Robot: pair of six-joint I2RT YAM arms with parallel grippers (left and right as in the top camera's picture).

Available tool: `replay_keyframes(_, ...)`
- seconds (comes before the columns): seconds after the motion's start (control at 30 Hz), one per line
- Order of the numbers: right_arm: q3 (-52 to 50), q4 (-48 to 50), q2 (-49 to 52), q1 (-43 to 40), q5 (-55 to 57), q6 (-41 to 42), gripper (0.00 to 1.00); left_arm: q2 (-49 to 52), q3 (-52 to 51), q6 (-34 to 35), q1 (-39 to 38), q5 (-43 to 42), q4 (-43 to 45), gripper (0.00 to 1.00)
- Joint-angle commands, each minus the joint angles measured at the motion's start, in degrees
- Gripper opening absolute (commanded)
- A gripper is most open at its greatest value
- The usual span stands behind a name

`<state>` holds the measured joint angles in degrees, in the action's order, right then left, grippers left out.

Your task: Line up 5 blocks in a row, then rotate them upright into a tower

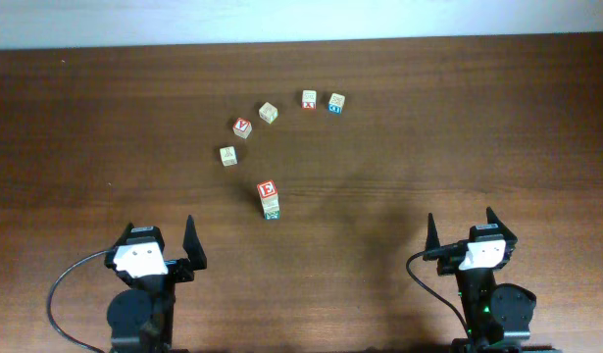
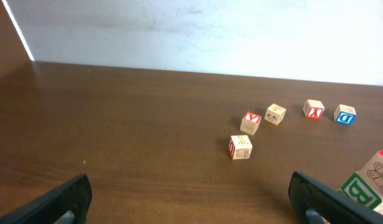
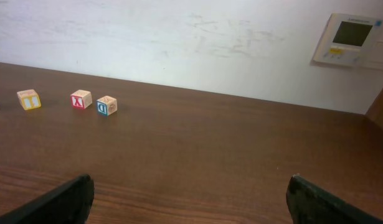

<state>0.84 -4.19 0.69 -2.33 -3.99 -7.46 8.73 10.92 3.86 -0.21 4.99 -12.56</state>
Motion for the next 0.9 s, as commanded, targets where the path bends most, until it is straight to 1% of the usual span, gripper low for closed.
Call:
replay_keyframes(0.0,-0.5,0.1,-0.5,-0.3,0.3,0.6,0.99,-2.9,-0.8,-1.2,-0.2,0.9,0.6,0.99)
replay_keyframes(0.13,-0.5,0.1,-0.5,-0.3,0.3,0.6,0.99,-5.0,-1.1,-1.3,-0.2,0.9,2.0,0.99)
replay_keyframes(0.17,-0.5,0.1,-0.5,-0.3,0.3,0.6,0.99,-6.3,-2.6,-1.6,-0.2,0.8,3.6,0.99)
replay_keyframes(0.2,-0.5,0.1,-0.5,-0.3,0.3,0.6,0.99,-8.4,-5.8,-1.6,-0.2,-0.3,7.1,0.99)
replay_keyframes(0.23,-0.5,0.1,-0.5,-0.3,0.3,0.6,0.99,-8.5,-8.4,-1.6,-0.9,-0.7,11.0,0.99)
replay_keyframes(0.3,-0.5,0.1,-0.5,-0.3,0.3,0.6,0.99,-8.5,-10.2,-2.0,-2.3,-0.6,13.2,0.99)
replay_keyframes(0.4,-0.5,0.1,-0.5,-0.3,0.3,0.6,0.99,-8.5,-10.4,-3.6,-2.3,-0.4,13.4,0.99)
replay_keyframes(0.43,-0.5,0.1,-0.5,-0.3,0.3,0.6,0.99,-8.5,-10.4,-5.7,-2.3,-0.7,13.1,0.99)
replay_keyframes(0.53,-0.5,0.1,-0.5,-0.3,0.3,0.6,0.99,-8.5,-10.4,-7.4,-2.3,-0.6,11.3,0.99)
replay_keyframes(0.63,-0.5,0.1,-0.5,-0.3,0.3,0.6,0.99,-8.5,-10.4,-7.4,-2.3,-0.4,8.5,0.99)
replay_keyframes(0.73,-0.5,0.1,-0.5,-0.3,0.3,0.6,0.99,-8.5,-10.4,-8.7,-2.3,-0.5,8.2,0.99)
replay_keyframes(0.87,-0.5,0.1,-0.5,-0.3,0.3,0.6,0.99,-8.4,-10.4,-8.7,-2.3,-0.7,8.2,0.99)
